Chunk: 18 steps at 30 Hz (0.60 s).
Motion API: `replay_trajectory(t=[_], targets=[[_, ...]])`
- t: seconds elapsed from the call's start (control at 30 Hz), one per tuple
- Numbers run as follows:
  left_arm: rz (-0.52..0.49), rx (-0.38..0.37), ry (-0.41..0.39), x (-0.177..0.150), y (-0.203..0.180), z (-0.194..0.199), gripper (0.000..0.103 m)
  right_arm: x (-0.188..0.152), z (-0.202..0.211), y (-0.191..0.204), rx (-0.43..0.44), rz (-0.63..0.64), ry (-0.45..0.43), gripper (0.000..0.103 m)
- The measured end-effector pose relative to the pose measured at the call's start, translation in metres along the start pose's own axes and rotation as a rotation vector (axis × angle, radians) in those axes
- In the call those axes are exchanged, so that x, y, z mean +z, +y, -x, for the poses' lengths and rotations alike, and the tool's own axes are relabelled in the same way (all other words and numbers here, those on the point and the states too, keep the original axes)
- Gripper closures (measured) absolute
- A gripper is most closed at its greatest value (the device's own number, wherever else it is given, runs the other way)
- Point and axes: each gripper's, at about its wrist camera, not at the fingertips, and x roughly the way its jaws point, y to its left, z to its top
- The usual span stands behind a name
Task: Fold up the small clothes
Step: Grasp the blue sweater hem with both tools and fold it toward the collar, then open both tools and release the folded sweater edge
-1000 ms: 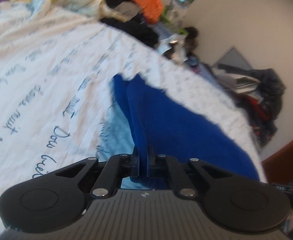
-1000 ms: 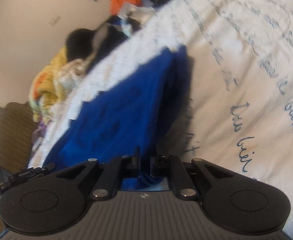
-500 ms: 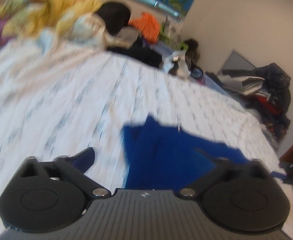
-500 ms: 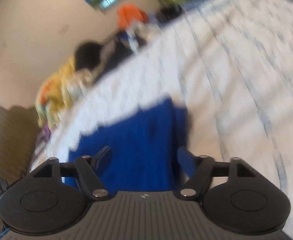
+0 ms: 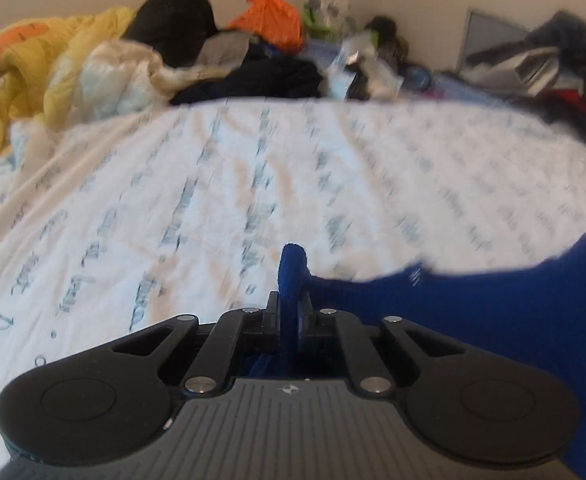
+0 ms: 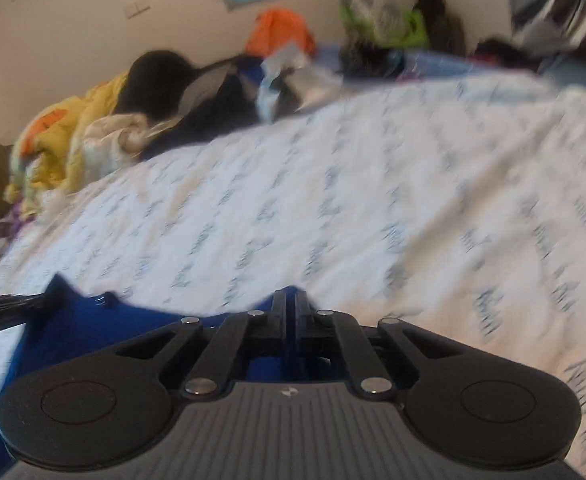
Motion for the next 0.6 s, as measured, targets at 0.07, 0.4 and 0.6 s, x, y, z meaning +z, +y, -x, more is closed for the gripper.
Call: replay_trajectory(t=[0.07, 0.4, 0.6], targets=[[-0.020, 0.010, -0.047, -0.006, -0.003, 0.005, 0.090, -0.010, -0.018, -0.012, 0.009, -0.032, 0.070, 0.098], [-0.105, -0.094, -0.162, -0.004, -0.067, 0.058, 0.033, -0.025, 0.035, 0.039, 0.091, -0.058, -0.047, 0.057], [-0.067, -0.090, -0.051, -0.021, -0.038, 0.001, 0.009, -0.050, -0.006, 0.025, -0.013, 0.053, -0.055, 0.058]])
